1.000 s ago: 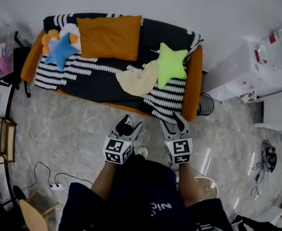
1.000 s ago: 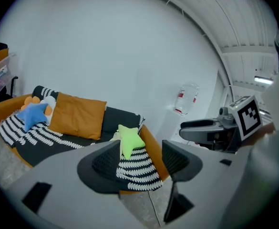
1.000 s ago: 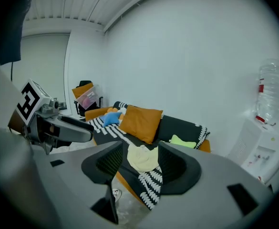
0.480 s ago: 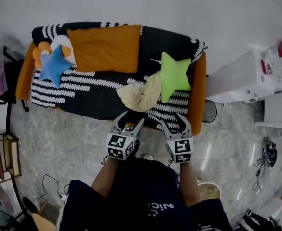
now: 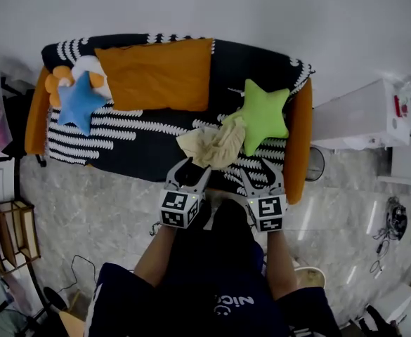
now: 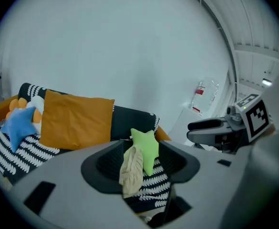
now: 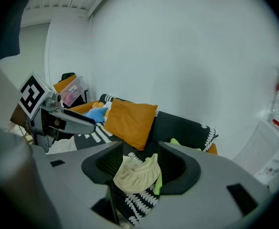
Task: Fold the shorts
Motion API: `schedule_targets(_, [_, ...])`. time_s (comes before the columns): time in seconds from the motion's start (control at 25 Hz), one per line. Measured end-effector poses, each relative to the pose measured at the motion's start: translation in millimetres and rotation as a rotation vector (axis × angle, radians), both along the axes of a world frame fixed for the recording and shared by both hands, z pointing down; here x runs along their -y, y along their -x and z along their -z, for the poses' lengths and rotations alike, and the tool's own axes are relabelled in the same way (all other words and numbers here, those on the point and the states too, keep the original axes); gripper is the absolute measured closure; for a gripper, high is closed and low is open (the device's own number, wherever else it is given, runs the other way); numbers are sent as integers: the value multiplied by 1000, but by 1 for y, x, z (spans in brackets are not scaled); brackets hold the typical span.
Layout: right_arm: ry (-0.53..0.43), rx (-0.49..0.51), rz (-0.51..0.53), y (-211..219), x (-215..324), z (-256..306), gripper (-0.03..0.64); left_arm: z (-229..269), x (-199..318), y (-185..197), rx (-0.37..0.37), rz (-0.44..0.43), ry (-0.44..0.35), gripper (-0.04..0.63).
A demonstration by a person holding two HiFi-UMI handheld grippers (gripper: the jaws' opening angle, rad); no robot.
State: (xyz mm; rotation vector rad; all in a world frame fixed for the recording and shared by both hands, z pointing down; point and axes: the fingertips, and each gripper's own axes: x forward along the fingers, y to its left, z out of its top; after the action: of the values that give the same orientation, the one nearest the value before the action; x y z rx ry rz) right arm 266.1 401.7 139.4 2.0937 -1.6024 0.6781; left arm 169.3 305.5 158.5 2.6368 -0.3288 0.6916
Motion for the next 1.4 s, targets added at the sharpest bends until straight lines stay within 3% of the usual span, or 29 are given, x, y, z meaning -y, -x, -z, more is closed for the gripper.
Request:
schedule_targets(0.32, [69,26,144,-35,30,-27,388,-44,20,-18,84,161,92,395])
schedule_targets(0.6, [112,26,241,-81,69,-71,397,-107,31,-48,183,237,146,402])
schedule_targets(0.96, [230,17,368,-106,120,-170,403,-222,52,-65,344,287,247,437])
schedule_targets(1.28, [386,17,415,-108,124,-255,394,-307,41,-82,426,283,450,417])
schedule_targets(1.4, [439,-4,446,-111,121,-275,393,-338,31,-80,508,264,496,405])
